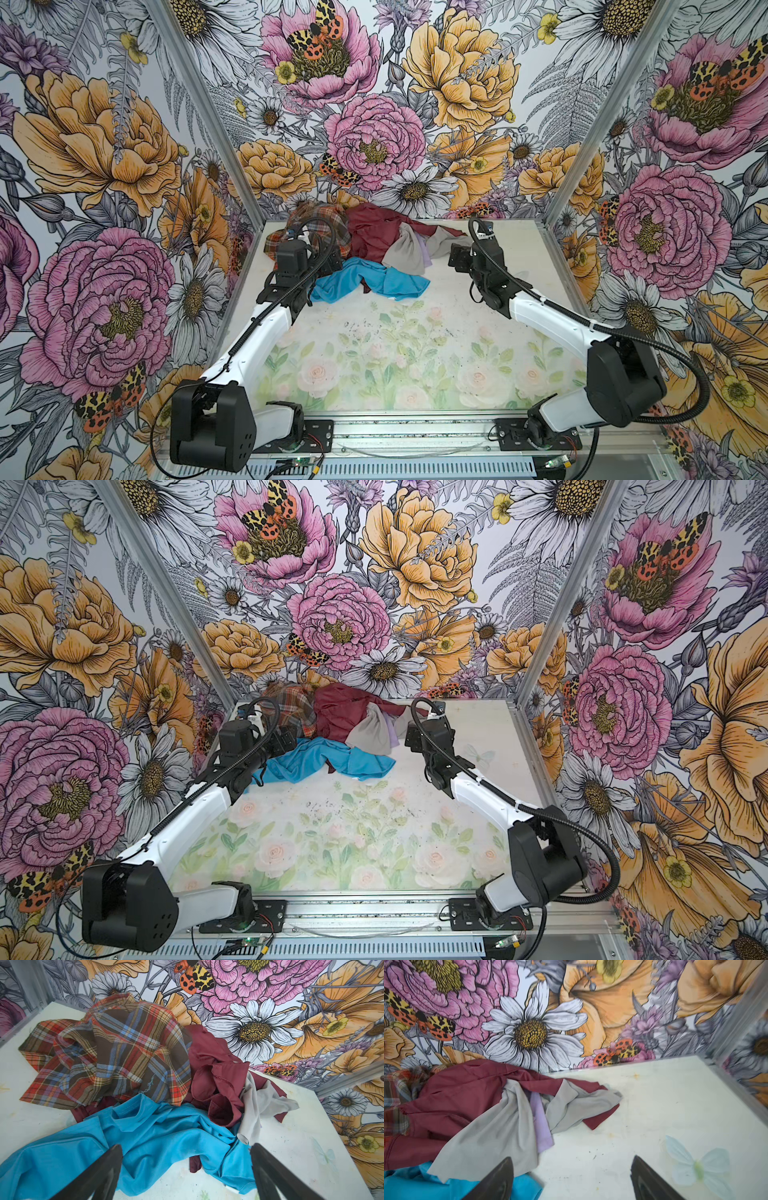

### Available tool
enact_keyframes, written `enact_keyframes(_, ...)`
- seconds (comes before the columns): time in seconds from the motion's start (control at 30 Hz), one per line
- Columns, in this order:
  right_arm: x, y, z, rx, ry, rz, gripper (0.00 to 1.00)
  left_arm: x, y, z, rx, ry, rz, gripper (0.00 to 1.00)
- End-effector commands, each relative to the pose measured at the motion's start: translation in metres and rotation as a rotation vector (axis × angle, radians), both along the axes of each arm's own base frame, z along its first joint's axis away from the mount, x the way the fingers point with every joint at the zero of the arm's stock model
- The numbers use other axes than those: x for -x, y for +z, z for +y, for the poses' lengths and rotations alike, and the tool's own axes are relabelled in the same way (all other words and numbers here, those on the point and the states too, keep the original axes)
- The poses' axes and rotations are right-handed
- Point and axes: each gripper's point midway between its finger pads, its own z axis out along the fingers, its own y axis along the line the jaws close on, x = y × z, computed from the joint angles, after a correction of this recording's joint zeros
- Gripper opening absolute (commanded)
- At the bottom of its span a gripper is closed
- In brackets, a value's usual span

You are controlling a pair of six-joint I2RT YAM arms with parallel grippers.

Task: Pick out a specific cloth from the pile

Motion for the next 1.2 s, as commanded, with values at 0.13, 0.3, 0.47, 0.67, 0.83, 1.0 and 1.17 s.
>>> enact_keyframes(0.13,-0.026,-0.038,0.043,-0.304,0.051,0.193,0.78,0.005,0.0,-0.068,0.043,-0.24,0.076,0.96)
enact_keyframes(0.3,-0.046,-0.064,0.055,-0.42,0.061,0.281,0.73,0.019,-0.01,-0.104,0.006,-0.353,0.134,0.96)
enact_keyframes(0.47,-0.064,-0.079,0.052,-0.51,0.053,0.322,0.68,0.035,-0.02,-0.138,-0.041,-0.466,0.2,0.95)
enact_keyframes(0.67,-0.081,-0.101,0.049,-0.546,0.05,0.382,0.65,0.054,-0.04,-0.169,-0.124,-0.576,0.274,0.95)
enact_keyframes(0.83,-0.093,-0.118,0.056,-0.548,0.06,0.414,0.63,0.064,-0.053,-0.184,-0.165,-0.625,0.319,0.95)
enact_keyframes(1.0,-0.101,-0.131,0.061,-0.553,0.057,0.431,0.61,0.07,-0.064,-0.19,-0.211,-0.643,0.345,0.95)
enact_keyframes(1.17,-0.099,-0.148,0.06,-0.529,0.035,0.455,0.58,0.071,-0.068,-0.194,-0.217,-0.648,0.355,0.95)
